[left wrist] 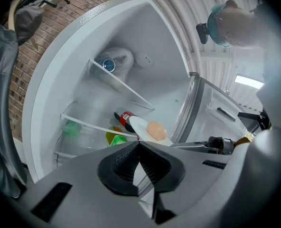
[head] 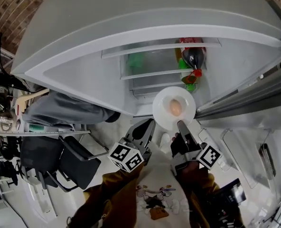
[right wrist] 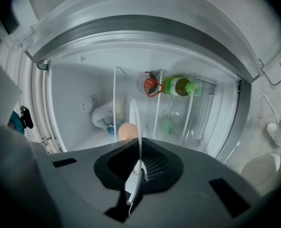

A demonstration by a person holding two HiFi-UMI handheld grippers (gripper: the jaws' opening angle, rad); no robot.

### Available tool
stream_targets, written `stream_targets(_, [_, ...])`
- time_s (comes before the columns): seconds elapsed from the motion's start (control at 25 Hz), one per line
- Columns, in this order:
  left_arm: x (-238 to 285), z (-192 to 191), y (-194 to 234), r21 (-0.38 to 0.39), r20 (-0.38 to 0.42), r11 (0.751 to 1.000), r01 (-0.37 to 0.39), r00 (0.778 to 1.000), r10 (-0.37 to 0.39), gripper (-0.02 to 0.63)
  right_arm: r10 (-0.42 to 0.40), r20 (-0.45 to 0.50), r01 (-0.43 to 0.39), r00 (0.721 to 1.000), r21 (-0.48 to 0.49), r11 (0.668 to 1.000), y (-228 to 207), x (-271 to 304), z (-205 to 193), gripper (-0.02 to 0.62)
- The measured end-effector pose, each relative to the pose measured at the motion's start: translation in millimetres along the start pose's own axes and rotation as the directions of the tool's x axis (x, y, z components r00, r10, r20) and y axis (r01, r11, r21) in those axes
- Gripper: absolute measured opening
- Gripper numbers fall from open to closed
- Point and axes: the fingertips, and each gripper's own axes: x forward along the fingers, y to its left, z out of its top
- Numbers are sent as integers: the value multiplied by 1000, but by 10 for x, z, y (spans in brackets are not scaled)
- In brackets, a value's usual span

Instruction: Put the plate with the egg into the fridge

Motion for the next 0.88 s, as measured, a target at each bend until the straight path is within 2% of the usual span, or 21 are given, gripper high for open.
stream_targets(0.56, [110, 329, 70, 14, 15, 999, 50, 999, -50, 6, -6, 87, 4, 996, 20, 1000, 278, 195, 175, 17])
stream_targets(0.76, [151, 389, 50, 158, -15, 987, 24, 1000, -22, 6, 13, 115, -14, 993, 5, 1000, 451, 219, 211, 17])
stream_targets(0.88, [140, 458, 4, 180, -8, 982, 52, 999, -51, 8, 20, 131, -21, 991, 5, 1000, 486, 261, 199, 17])
